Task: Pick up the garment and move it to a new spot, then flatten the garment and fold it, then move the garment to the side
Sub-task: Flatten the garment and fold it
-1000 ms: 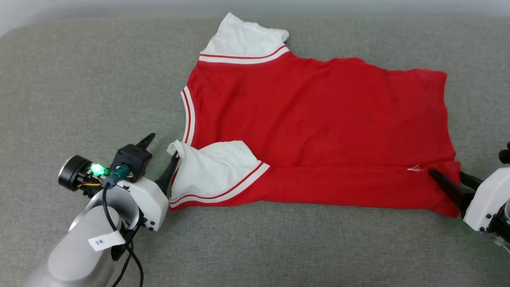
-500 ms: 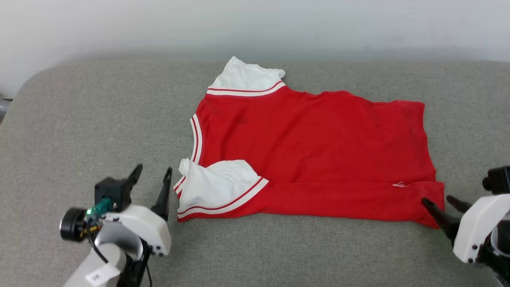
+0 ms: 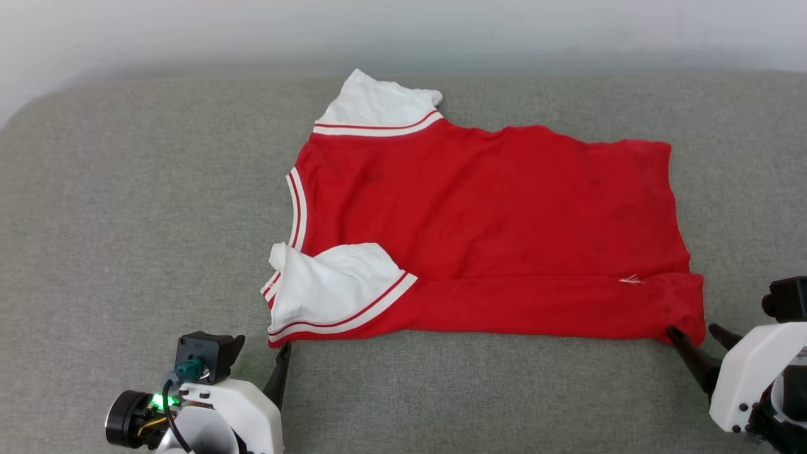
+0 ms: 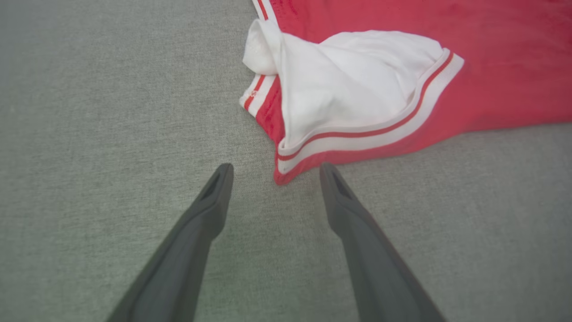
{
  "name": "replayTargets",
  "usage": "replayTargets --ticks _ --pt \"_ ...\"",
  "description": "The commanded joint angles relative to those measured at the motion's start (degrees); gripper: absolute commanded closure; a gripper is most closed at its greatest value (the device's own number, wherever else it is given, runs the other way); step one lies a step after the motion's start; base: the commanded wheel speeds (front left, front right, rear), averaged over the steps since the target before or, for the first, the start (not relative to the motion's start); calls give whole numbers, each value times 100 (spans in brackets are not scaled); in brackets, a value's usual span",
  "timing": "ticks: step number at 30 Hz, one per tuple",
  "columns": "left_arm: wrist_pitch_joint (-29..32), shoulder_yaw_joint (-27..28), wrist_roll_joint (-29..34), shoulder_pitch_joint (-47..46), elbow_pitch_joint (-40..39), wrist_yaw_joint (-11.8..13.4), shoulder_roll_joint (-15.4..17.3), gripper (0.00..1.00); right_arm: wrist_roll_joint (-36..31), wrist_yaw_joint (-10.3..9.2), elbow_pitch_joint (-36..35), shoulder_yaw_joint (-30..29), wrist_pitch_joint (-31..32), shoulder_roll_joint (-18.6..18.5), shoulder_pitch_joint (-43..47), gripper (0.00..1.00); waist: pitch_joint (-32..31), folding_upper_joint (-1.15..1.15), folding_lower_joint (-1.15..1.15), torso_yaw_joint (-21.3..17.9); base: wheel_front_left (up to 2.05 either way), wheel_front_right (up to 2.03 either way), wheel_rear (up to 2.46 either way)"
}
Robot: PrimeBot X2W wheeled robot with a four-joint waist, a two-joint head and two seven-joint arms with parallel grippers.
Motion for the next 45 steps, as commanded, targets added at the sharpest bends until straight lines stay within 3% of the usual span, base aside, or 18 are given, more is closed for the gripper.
replayTargets --ticks 1,11,18,19,20,21,34,45 --pt "20 22 49 -49 -44 62 7 0 -44 -5 -76 -54 32 55 45 0 119 0 1 -36 0 0 0" --pt "168 87 88 -456 212 228 -74 0 -16 -5 -283 -107 68 98 -140 0 545 0 1 -111 0 0 0" --pt "808 -155 5 -450 648 240 -81 0 -8 -5 -294 -83 33 59 -199 0 723 0 1 -137 0 0 0" --pt "887 -199 -18 -424 687 225 -97 13 -39 -5 -297 -85 26 44 -204 0 733 0 1 -131 0 0 0" --pt "957 -240 -57 -400 711 194 -118 67 -70 -5 -294 -77 26 24 -203 0 735 0 1 -123 0 0 0" --pt "994 -283 -82 -383 713 147 -144 100 -89 -4 -290 -72 21 2 -196 0 725 0 1 -110 0 0 0" --pt "392 -90 5 -460 -18 205 -114 100 -568 -5 132 -186 352 -53 -130 0 478 0 1 232 0 0 0" --pt "428 -185 102 -419 -518 245 -43 100 -820 -5 750 -241 359 103 -343 0 635 0 1 424 0 0 0"
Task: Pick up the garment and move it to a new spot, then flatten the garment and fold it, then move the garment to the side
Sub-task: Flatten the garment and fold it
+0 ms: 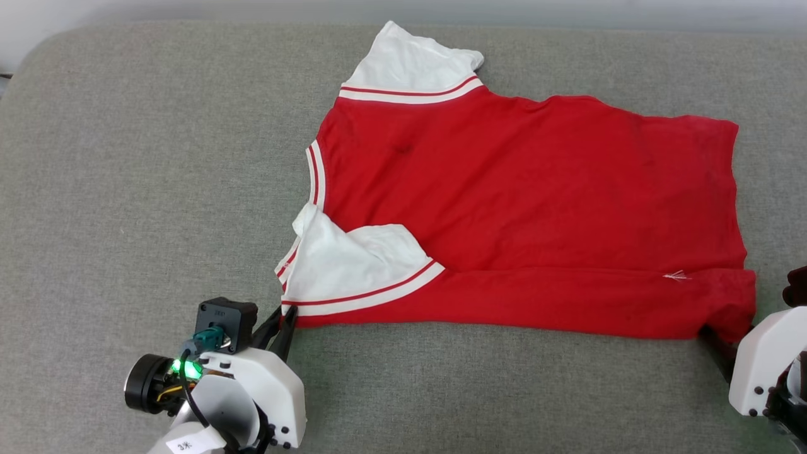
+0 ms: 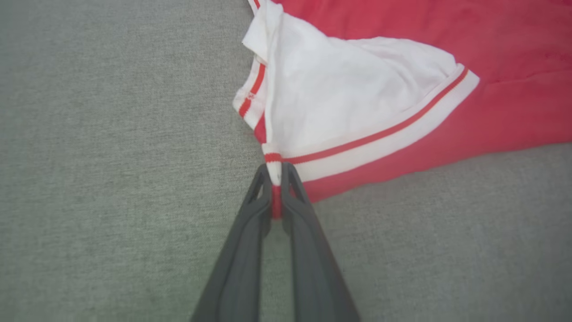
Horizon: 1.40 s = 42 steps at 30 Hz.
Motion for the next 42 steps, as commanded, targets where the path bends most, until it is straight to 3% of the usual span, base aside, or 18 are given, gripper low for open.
replayTargets --ticks 1,3,4,5,19,32,42 --pt "9 4 20 60 -7 32 18 100 16 -5 144 48 25 102 8 0 16 0 0 8 0 0 0" --pt "18 -1 33 49 2 42 40 100 55 -5 222 84 41 99 -20 0 35 0 0 13 0 0 0" --pt "24 -7 39 51 14 44 45 100 65 -5 262 92 38 91 -26 64 38 0 0 14 0 0 0" --pt "28 -14 42 50 25 47 49 100 72 -5 298 116 51 75 -13 100 36 0 0 14 0 0 0" --pt "-21 -62 -47 264 303 20 133 100 380 -7 183 95 146 -258 118 100 -482 0 0 -81 0 0 0" --pt "134 -327 -183 1005 184 25 303 100 710 -8 -322 52 921 -666 1044 100 -1074 0 0 -118 0 0 0" --pt "249 -504 -272 1207 297 25 230 100 669 -8 -457 -40 1090 -526 1405 100 -1140 0 0 -159 0 0 0"
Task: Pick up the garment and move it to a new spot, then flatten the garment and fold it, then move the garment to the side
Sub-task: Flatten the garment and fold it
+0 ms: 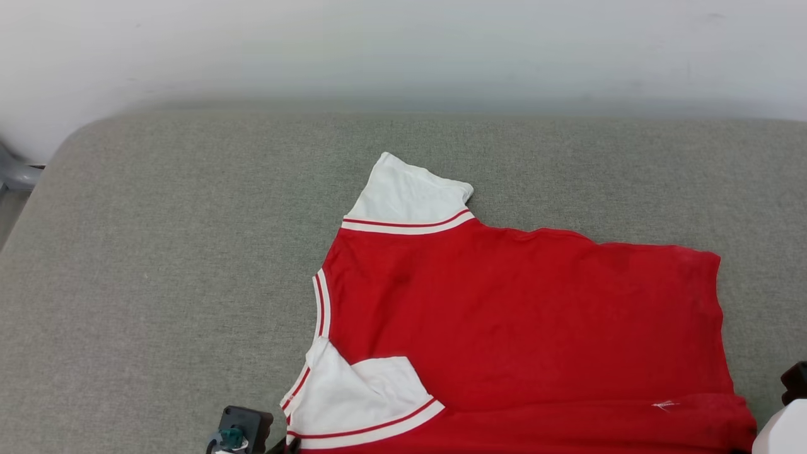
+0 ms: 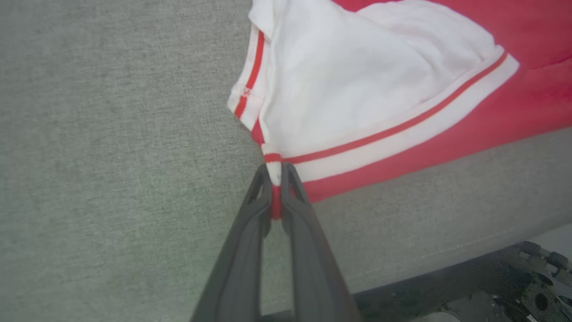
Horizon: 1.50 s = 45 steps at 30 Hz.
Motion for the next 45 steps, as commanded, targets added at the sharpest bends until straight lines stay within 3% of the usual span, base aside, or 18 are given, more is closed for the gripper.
replayTargets --ticks 1,7,8,9,10,11,12,19,24,31,35,45 --pt "22 -2 -18 -28 73 -3 6 100 -51 -11 49 -4 -41 20 -18 100 29 0 0 -8 0 0 0" --pt "-51 -32 47 -204 234 -47 -72 100 -53 -11 252 73 -134 54 -161 100 192 0 0 3 0 0 0" --pt "-65 -31 45 -233 250 -54 -82 78 -52 -11 286 79 -154 43 -196 100 205 0 0 8 0 0 0" --pt "-72 -36 47 -254 271 -58 -85 45 -66 -11 317 81 -172 27 -222 100 215 0 0 14 0 0 0" --pt "-76 -45 53 -266 294 -66 -89 9 -76 -11 346 90 -206 14 -241 83 221 0 0 19 0 0 0" --pt "-75 -54 55 -281 320 -75 -102 0 -60 -11 356 108 -264 13 -270 6 222 0 0 26 0 0 0" --pt "-98 -37 40 -294 340 -64 -119 0 -48 -10 364 125 -332 18 -301 0 215 0 0 32 0 0 0" --pt "-249 83 42 -369 355 -44 -39 0 13 -9 376 190 -567 -83 -382 0 38 0 0 48 0 0 0" --pt "-718 266 222 -534 124 1 12 0 190 -7 12 115 -939 -47 -589 0 -105 0 0 7 0 0 0" --pt "-2018 540 667 -871 -122 94 -154 0 222 -9 -525 380 -2431 -158 -940 0 -225 0 0 -104 0 0 0" --pt "-2594 581 794 -942 -107 37 -317 0 118 -8 -553 469 -3496 20 -966 0 -241 0 0 -144 0 0 0" --pt "-2882 1085 1379 -722 -145 -146 -943 0 -246 -8 -221 842 -5744 611 -727 0 -160 0 0 -252 0 0 0"
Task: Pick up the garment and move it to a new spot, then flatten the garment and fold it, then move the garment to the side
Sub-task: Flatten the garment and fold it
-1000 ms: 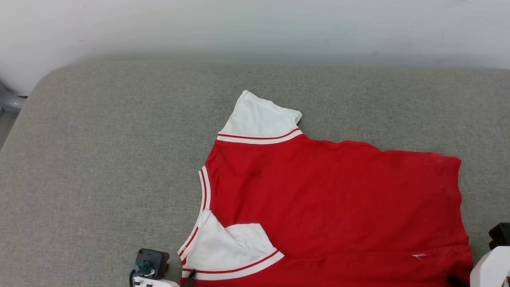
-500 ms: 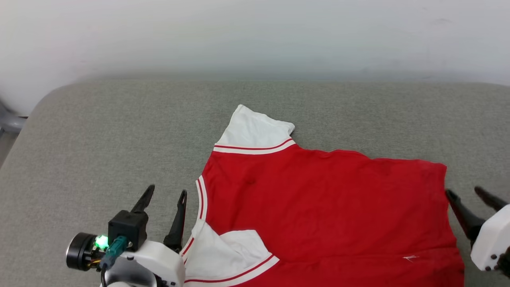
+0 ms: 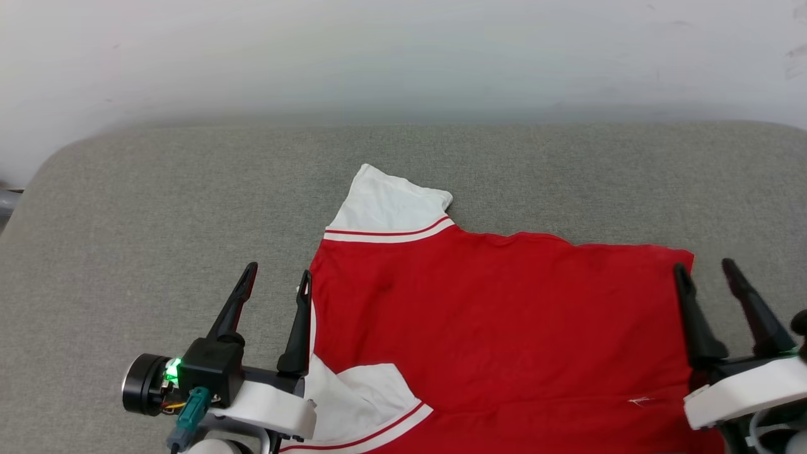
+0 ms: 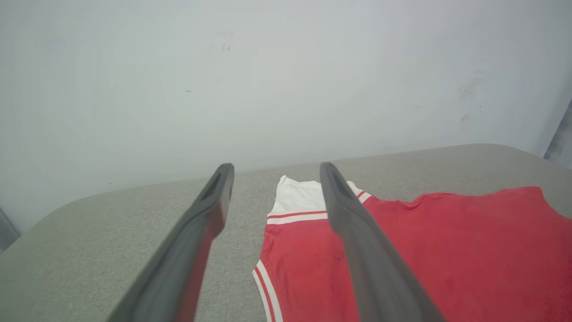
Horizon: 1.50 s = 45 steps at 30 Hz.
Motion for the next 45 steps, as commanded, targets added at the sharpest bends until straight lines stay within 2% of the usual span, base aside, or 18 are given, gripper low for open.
replayTargets --ticks 1,8,11,14,17,21,25,32,39,45 --pt "-37 74 62 80 -14 -38 -55 0 -44 -3 49 43 -101 64 44 0 17 0 0 -21 0 0 0" --pt "-32 558 440 132 206 -431 -374 0 -165 -4 465 279 -564 399 -251 0 268 0 0 -286 0 0 0" --pt "-27 659 557 -114 410 -638 -337 0 -170 -4 507 369 -664 501 -406 0 501 0 0 -436 0 0 0" --pt "53 585 643 -512 794 -952 -137 0 -178 -4 516 470 -690 577 -560 0 733 0 0 -585 0 0 0" --pt "436 492 703 -1174 1114 -1318 100 0 -169 -4 482 530 -710 596 -682 0 1008 0 0 -728 0 0 0" --pt "1291 334 635 -2137 1458 -1906 356 0 -139 -4 412 557 -711 618 -850 0 1377 0 0 -911 0 0 0" --pt "2211 338 454 -3021 1670 -2193 553 0 -86 -4 382 630 -756 641 -1009 0 1669 0 0 -1119 0 0 0" --pt "4000 3 0 -4469 2087 -2417 962 0 -5 -4 288 773 -889 696 -1249 0 2161 0 0 -1357 0 0 0" --pt "5677 -446 -776 -5455 2415 -2429 1329 0 86 -4 248 891 -1006 771 -1326 0 2516 0 0 -1617 0 0 0" --pt "6638 -584 -1084 -5878 2658 -2431 1496 0 222 -4 213 965 -1061 816 -1389 0 2734 0 0 -1748 0 0 0"
